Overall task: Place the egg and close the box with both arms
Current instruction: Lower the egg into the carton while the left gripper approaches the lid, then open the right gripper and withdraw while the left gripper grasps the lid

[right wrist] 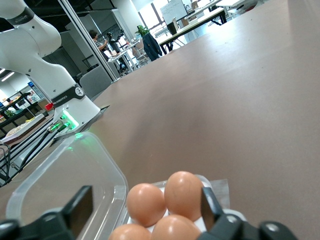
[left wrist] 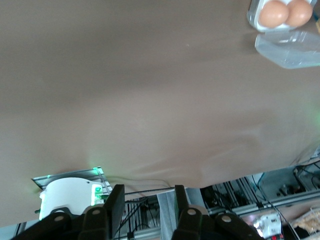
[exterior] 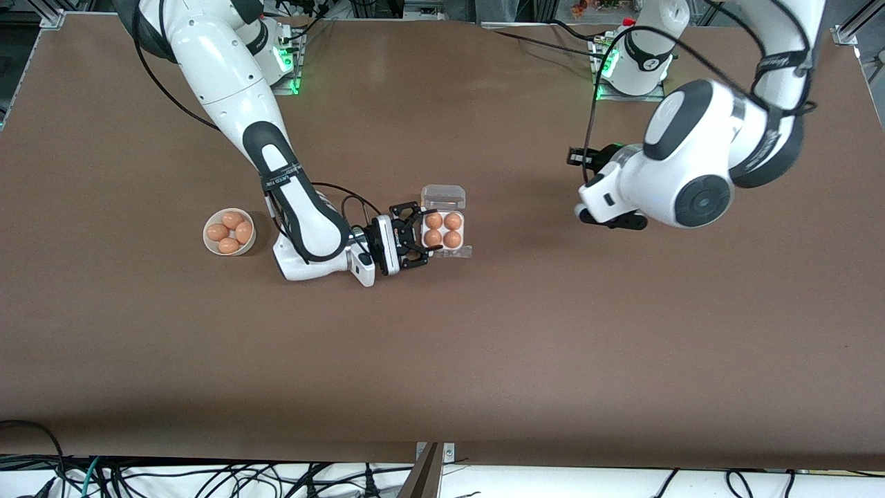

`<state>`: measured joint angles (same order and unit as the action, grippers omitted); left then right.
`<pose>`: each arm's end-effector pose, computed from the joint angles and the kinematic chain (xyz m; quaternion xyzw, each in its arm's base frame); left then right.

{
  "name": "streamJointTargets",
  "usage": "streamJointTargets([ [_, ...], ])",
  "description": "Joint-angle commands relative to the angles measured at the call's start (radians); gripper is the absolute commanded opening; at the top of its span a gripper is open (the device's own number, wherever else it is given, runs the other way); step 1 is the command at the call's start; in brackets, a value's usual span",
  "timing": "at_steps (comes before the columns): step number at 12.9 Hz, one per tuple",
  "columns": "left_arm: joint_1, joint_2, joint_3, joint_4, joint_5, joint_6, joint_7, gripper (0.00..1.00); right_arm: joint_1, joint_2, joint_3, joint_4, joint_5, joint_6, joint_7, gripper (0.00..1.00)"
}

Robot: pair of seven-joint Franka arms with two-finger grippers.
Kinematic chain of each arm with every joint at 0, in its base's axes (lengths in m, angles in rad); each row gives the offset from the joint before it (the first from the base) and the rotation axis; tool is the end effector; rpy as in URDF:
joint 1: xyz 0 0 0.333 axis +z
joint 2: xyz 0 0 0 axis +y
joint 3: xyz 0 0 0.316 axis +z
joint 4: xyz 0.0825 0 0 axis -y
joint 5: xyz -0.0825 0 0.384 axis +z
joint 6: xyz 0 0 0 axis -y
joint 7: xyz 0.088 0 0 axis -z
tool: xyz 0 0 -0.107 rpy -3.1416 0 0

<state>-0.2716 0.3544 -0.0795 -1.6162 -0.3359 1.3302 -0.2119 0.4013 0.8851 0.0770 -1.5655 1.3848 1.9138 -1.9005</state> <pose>0.5342 -0.2346 0.3970 0.9321 -0.0537 -0.3475 0.0872 0.5685 0.3659 0.1314 -0.6119 -0.5317 -0.2010 0.5500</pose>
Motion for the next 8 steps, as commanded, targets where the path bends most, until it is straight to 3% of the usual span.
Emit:
streamJointTargets([
  [1, -0.050, 0.055, 0.004, 0.027, -0.025, -0.019, -0.032, 0.43, -0.016, 0.003, 0.003, 0.042, 0.016, -0.015, 0.001, 1.00],
  [3, -0.112, 0.075, 0.006, 0.029, -0.093, -0.006, -0.137, 0.38, -0.025, 0.002, -0.014, 0.103, -0.038, -0.077, 0.079, 1.00],
  [4, -0.133, 0.080, 0.004, 0.030, -0.141, 0.021, -0.180, 0.36, -0.035, 0.002, -0.040, 0.149, -0.108, -0.087, 0.134, 1.00],
  [8, -0.264, 0.121, 0.006, 0.030, -0.205, 0.186, -0.352, 0.25, -0.128, 0.002, -0.045, 0.294, -0.335, -0.203, 0.346, 1.00],
])
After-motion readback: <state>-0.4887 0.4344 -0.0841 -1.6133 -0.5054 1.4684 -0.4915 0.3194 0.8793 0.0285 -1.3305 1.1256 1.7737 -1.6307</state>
